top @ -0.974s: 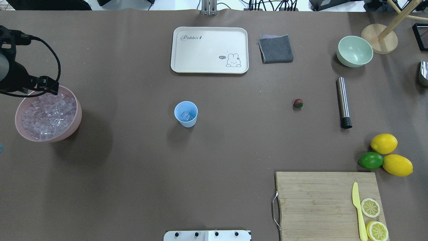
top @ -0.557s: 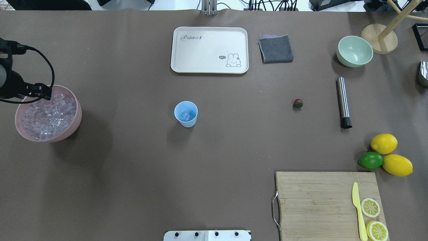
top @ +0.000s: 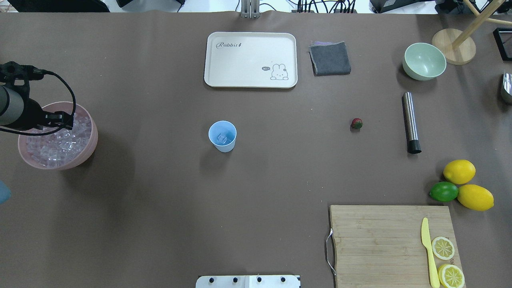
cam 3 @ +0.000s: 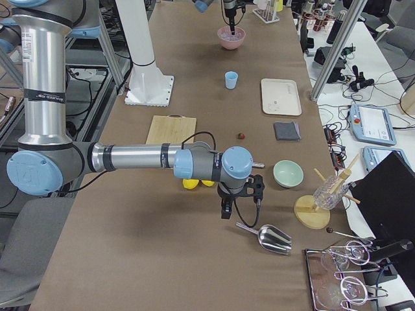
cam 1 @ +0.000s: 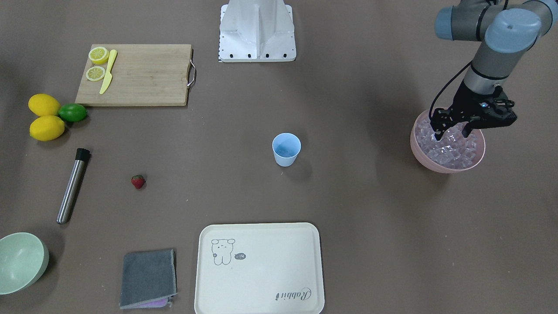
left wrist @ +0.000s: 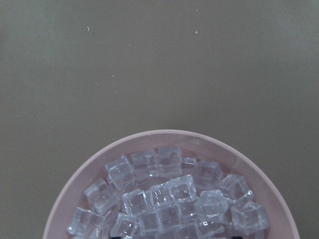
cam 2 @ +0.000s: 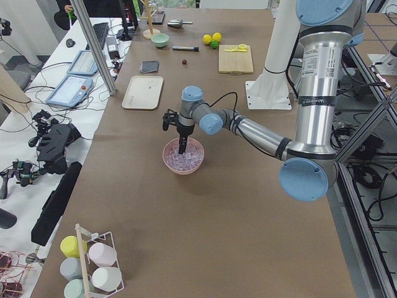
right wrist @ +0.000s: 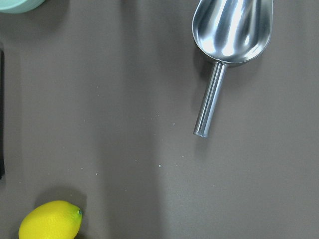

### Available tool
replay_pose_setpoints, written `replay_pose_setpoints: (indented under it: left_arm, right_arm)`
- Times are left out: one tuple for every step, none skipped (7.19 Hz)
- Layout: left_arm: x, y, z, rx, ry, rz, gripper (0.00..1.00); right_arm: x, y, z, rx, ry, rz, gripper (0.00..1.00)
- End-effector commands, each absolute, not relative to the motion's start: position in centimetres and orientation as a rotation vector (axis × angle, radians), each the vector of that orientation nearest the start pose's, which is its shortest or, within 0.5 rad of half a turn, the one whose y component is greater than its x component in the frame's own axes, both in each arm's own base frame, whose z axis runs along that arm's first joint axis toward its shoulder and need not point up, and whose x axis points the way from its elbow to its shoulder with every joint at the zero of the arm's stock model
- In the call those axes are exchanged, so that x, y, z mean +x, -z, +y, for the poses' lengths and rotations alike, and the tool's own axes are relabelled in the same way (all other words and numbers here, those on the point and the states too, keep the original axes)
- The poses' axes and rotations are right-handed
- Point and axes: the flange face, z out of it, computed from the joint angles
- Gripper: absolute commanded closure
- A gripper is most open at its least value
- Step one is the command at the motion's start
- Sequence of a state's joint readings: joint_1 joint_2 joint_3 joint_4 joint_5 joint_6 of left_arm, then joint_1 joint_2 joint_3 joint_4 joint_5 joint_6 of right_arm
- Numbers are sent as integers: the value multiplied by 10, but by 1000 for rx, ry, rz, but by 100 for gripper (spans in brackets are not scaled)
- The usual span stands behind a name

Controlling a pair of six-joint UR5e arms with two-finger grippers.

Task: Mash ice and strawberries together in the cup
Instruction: 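Lower the left gripper into the ice and close on a cube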

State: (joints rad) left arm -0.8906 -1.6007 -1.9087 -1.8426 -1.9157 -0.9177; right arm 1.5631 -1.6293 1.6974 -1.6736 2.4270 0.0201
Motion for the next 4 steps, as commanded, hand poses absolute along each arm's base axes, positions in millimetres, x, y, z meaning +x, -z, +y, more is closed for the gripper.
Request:
replay_pose_setpoints:
  left_arm:
    - [254,-476,-464,223,112,683,28]
    - [259,-476,-461,223,104,682,28]
    - [266,-478,-457,215,92,682,33]
    - [266,-480,-455,214,88,679,37]
  right_arm:
    - [55,-630,-464,-47,-29,-855,0]
    - [54,-630,-464,-48,-27,-855,0]
    - [54,-630,-464,-48,-27,-855,0]
    - [55,-630,-464,-47,-29,-855,0]
